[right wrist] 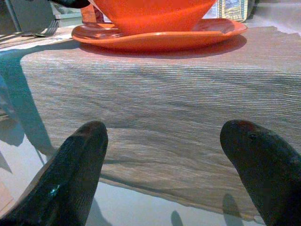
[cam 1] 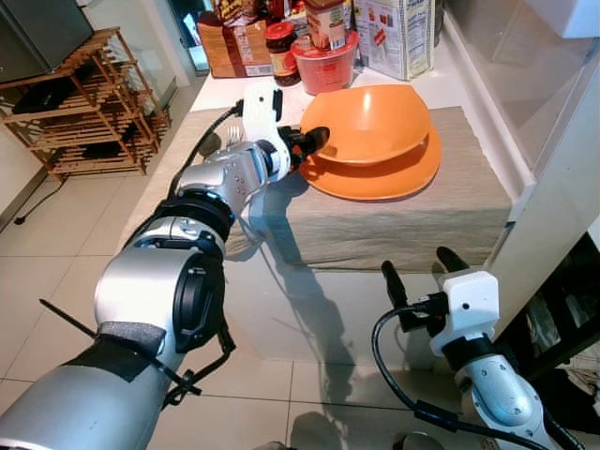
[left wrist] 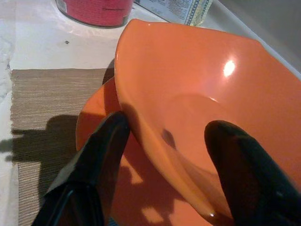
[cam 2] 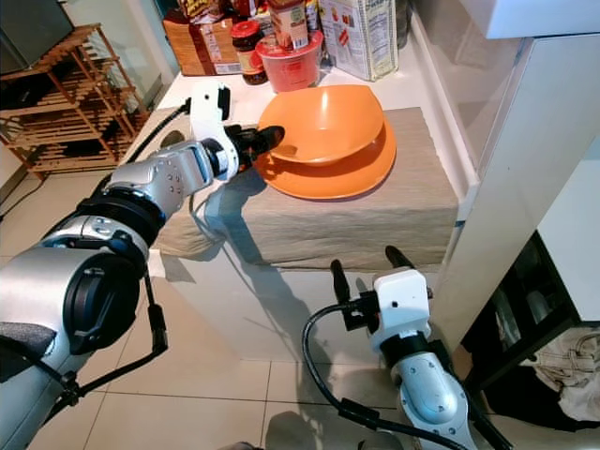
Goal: Setting the table
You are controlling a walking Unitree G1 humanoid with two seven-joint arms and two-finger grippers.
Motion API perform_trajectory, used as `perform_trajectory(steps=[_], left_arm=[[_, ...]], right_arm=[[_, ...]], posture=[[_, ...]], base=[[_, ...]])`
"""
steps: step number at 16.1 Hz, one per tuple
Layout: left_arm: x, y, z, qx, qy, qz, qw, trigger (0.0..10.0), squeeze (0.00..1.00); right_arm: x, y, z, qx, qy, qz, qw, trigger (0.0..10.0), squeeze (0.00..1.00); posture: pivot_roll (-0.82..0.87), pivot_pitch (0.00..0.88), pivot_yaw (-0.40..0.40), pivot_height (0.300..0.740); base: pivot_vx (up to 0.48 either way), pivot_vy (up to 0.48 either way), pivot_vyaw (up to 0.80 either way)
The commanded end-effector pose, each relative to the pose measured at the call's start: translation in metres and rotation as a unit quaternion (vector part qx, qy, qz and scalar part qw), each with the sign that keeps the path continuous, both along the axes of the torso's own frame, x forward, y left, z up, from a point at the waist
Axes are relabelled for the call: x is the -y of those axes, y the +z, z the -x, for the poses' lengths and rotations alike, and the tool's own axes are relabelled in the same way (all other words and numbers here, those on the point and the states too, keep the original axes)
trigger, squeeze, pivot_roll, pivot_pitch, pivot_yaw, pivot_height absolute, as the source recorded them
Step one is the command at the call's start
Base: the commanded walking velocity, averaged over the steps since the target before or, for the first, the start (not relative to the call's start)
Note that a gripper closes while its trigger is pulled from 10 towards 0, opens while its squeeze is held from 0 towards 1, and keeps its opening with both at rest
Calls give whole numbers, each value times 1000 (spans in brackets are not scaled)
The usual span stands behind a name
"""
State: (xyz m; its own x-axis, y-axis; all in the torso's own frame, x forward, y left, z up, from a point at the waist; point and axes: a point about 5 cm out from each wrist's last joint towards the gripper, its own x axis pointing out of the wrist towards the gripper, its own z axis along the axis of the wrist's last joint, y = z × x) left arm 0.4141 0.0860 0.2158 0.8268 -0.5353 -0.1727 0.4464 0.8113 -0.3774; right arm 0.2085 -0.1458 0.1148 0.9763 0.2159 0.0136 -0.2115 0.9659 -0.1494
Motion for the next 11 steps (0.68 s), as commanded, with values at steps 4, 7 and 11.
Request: perform_trajectory(steps=[4, 7, 11], left_arm=[[0, 3, 0, -6, -9, -24, 1000, 0, 0], [1, 4, 0, 0, -26, -39, 999, 0, 0], [0, 5, 0, 5, -29, -57, 998, 0, 0]], right_arm=[[-4, -2, 1, -8, 6, -3, 1000, 10000, 0], [-5, -3, 2, -9, 7, -3, 1000, 10000, 0], [-5, -4, 2, -11, 9, -2, 1000, 10000, 0]], posture=[[-208, 70, 206, 740], [-207, 66, 205, 740], [-204, 58, 203, 740]], base=[[0, 0, 0], [0, 0, 0], [0, 0, 0]])
